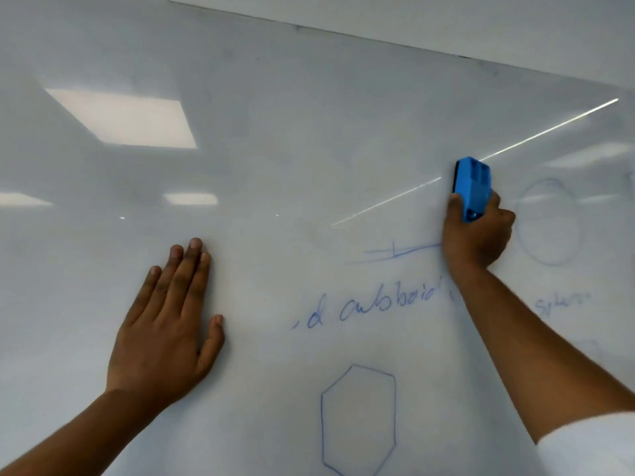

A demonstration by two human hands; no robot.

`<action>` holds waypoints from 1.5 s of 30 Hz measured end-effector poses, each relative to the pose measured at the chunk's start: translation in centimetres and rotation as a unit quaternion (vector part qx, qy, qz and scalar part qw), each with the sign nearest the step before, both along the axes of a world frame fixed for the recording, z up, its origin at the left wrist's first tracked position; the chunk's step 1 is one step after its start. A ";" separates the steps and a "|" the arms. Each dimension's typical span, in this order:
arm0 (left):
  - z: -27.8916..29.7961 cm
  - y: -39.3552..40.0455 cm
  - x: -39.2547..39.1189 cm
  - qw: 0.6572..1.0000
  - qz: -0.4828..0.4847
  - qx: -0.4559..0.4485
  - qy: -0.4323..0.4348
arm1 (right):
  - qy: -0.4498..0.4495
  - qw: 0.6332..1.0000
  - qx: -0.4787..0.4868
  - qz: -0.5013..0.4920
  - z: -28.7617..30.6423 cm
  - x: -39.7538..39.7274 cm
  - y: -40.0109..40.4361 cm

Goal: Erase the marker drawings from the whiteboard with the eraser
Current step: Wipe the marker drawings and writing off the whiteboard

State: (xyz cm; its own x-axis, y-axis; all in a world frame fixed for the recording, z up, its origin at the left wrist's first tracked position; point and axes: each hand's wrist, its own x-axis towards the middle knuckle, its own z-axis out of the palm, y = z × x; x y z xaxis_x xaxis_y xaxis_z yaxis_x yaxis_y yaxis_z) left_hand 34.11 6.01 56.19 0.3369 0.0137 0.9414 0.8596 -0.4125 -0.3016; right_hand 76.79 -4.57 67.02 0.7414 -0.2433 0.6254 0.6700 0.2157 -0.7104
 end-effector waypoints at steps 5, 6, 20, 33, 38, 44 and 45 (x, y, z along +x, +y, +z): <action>0.0 0.0 0.2 1.000 0.004 -0.001 -0.005 | -0.324 0.944 -0.057 -0.005 -4.7 -7.8 1.6; 0.1 0.0 0.1 1.000 0.006 -0.005 -0.005 | -0.425 0.902 -0.082 0.009 -6.5 -8.9 1.8; -5.2 0.0 0.5 0.999 0.004 -0.008 -0.033 | -0.229 0.973 0.007 0.000 -12.5 -9.5 2.7; -5.5 -0.2 0.4 0.999 0.030 -0.025 -0.027 | 0.000 1.000 0.012 0.026 -15.2 -3.2 0.9; -5.5 -0.5 0.4 0.999 0.022 -0.026 -0.033 | -0.246 0.968 -0.021 0.045 -20.9 -15.0 3.3; -10.4 -1.0 0.6 0.999 -0.011 -0.039 -0.021 | -0.478 0.870 -0.108 0.053 -22.2 -13.5 2.7; -11.7 -0.8 0.4 0.999 -0.009 -0.033 -0.005 | -0.406 0.909 -0.089 0.038 -21.5 -11.2 2.4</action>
State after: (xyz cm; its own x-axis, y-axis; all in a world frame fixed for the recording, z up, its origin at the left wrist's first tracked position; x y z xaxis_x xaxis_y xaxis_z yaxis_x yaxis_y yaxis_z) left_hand 34.49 5.16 44.45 0.3287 0.0709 0.9418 0.8548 -0.4464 -0.2647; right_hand 65.60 -2.22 45.53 0.0290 -0.0522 0.9982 0.9769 0.2132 -0.0173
